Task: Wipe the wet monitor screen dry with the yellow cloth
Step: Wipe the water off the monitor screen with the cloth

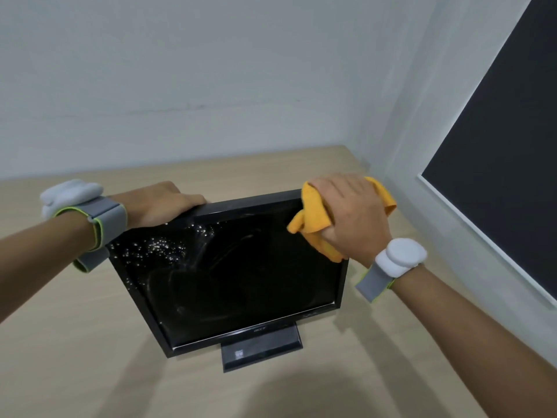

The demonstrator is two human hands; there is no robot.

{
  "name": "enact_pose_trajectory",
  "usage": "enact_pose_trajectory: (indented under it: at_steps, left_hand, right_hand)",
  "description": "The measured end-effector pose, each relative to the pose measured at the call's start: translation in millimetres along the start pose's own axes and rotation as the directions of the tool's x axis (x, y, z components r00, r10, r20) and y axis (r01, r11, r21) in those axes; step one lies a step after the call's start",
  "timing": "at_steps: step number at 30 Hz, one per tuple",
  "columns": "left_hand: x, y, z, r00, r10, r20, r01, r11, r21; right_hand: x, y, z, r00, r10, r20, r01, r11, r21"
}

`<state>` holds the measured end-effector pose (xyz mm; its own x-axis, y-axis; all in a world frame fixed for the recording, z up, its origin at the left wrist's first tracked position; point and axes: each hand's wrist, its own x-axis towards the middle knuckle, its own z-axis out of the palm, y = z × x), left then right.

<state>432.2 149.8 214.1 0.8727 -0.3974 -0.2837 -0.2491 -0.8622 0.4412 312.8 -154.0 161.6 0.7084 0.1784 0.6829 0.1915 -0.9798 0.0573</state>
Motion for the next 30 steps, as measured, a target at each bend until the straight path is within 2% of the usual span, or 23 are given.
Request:
enact_pose_trajectory:
  at_steps: [2, 5, 8, 13, 16, 19, 21, 23, 26, 28, 30]
  left_hand:
    - [-0.1, 6.1, 0.0, 1.000, -0.005, 0.018, 0.005, 1.000, -0.003]
    - [-0.3, 4.5, -0.9, 1.000, -0.027, 0.009, 0.028, 0.999, -0.033]
    - [-0.1, 4.8, -0.5, 0.999, -0.034, 0.010, 0.035, 0.998, -0.056]
    - [-5.5, 9.2, -1.5, 0.994, -0.104, -0.023, 0.101, 0.989, -0.109]
    - [-13.7, 4.2, -12.2, 0.989, -0.135, -0.069, 0.119, 0.974, -0.195]
    - [-26.5, -15.8, -27.0, 0.982, -0.154, -0.107, 0.132, 0.973, -0.188]
    - [-36.3, -36.6, -30.1, 0.973, -0.208, -0.100, 0.185, 0.962, -0.203]
    - [-43.9, -52.0, -21.4, 0.957, -0.290, -0.009, 0.274, 0.912, -0.305]
    - [-43.9, -53.8, -3.8, 0.938, -0.339, 0.071, 0.310, 0.730, -0.609]
    - [-40.3, -49.5, -2.9, 0.938, -0.340, 0.065, 0.293, 0.681, -0.671]
    - [-40.7, -46.4, -4.9, 0.943, -0.323, 0.079, 0.290, 0.681, -0.672]
  right_hand:
    - [-5.8, 10.4, -4.2, 0.997, 0.070, 0.012, -0.070, 0.997, 0.021]
    - [-4.7, 4.2, -4.7, 0.994, 0.101, 0.043, -0.103, 0.994, 0.032]
    - [4.4, -22.2, -3.6, 0.997, 0.040, 0.066, -0.041, 0.999, 0.025]
    - [19.7, -71.2, 2.3, 0.994, -0.038, 0.100, 0.024, 0.989, 0.145]
    - [16.2, -49.9, -11.0, 0.982, -0.051, 0.182, 0.025, 0.990, 0.139]
    - [10.4, -21.3, -21.9, 0.965, 0.061, 0.254, -0.080, 0.995, 0.064]
    - [9.4, -13.2, -23.5, 0.955, 0.088, 0.284, -0.098, 0.995, 0.021]
    - [13.0, -16.4, -19.8, 0.951, 0.081, 0.298, -0.087, 0.996, 0.005]
    - [20.6, -34.4, -9.7, 0.945, 0.051, 0.322, -0.051, 0.999, -0.008]
    - [25.7, -46.1, -6.2, 0.943, 0.028, 0.331, -0.028, 1.000, -0.004]
    - [30.9, -62.0, -4.3, 0.943, 0.004, 0.332, -0.008, 1.000, 0.011]
